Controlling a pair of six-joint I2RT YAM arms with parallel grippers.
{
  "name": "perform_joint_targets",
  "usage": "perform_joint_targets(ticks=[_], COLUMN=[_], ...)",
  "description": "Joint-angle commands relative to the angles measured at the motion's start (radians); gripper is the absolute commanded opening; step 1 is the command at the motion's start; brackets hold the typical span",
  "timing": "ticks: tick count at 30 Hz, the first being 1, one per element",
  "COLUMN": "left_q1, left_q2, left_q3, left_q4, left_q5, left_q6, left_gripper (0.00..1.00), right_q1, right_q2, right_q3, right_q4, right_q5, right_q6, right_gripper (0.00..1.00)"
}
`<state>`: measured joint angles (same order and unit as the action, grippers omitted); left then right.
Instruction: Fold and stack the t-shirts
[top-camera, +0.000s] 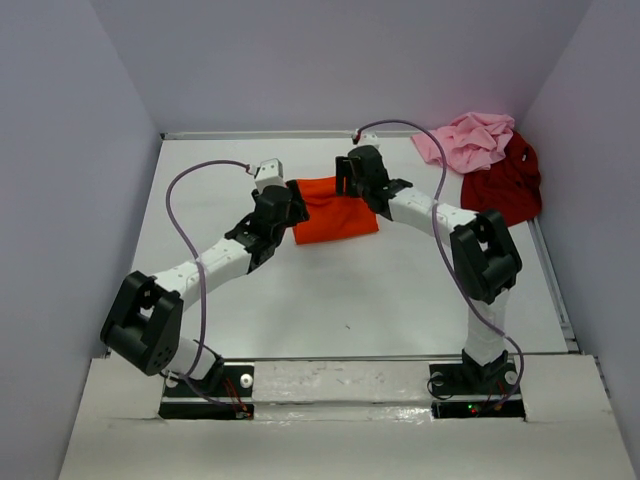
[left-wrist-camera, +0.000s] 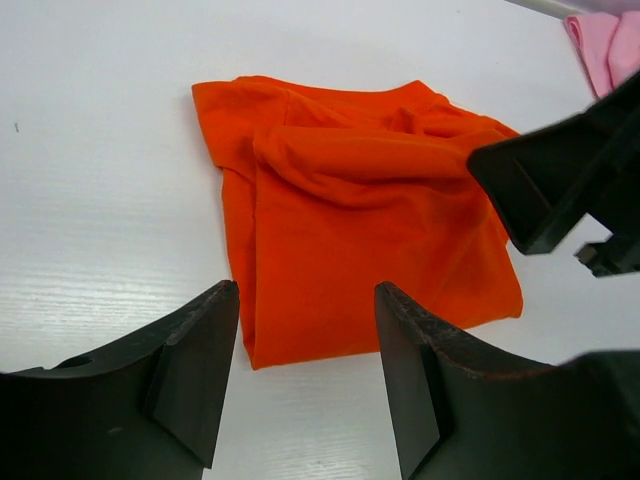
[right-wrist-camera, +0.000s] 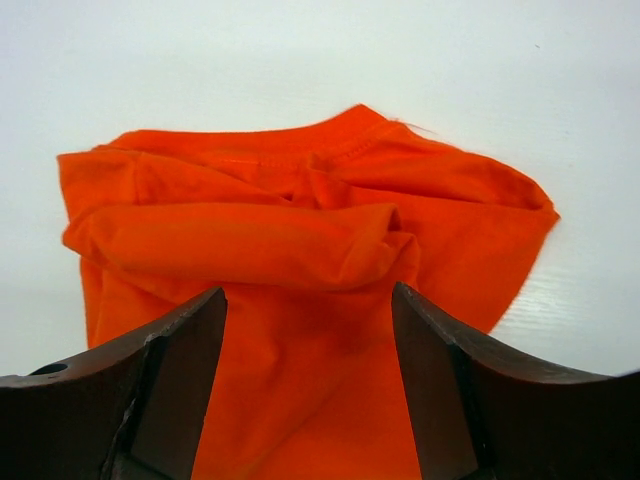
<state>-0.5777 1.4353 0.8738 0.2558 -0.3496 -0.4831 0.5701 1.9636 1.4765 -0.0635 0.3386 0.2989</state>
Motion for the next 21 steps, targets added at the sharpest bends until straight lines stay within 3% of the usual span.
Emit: perform_joint_targets(ticks=[1,6,13,21], left_q1=[-0.039,-0.051,-0.050,-0.050], left_q2=[-0.099,-0.183,-0.147,-0.101], left_q3=[-0.025,-0.100,-0.127,-0.107], left_q4=[-0.029,-0.033,-0.032,-0.015], left_q5=[-0.028,-0.061,-0.075,-0.077], left_q6=[-0.015,-0.006,-0.020,-0.017], left_gripper=[0.66,0.66,0.66,0.66], right_q1=[0.008,0.008,0.033,0.080], right_q2=[0.043,0.095,0.121,0.055], right_q3=[0.109,0.166,0.248,0.179], right_q4=[-0.001,0.001,-0.038,-0.036], right_q5=[-0.099,-0.165,-0.213,-0.246], right_q6=[-0.030,-0.030,-0.001,-0.007], right_gripper=[0.73,0.72,0.72,0.72])
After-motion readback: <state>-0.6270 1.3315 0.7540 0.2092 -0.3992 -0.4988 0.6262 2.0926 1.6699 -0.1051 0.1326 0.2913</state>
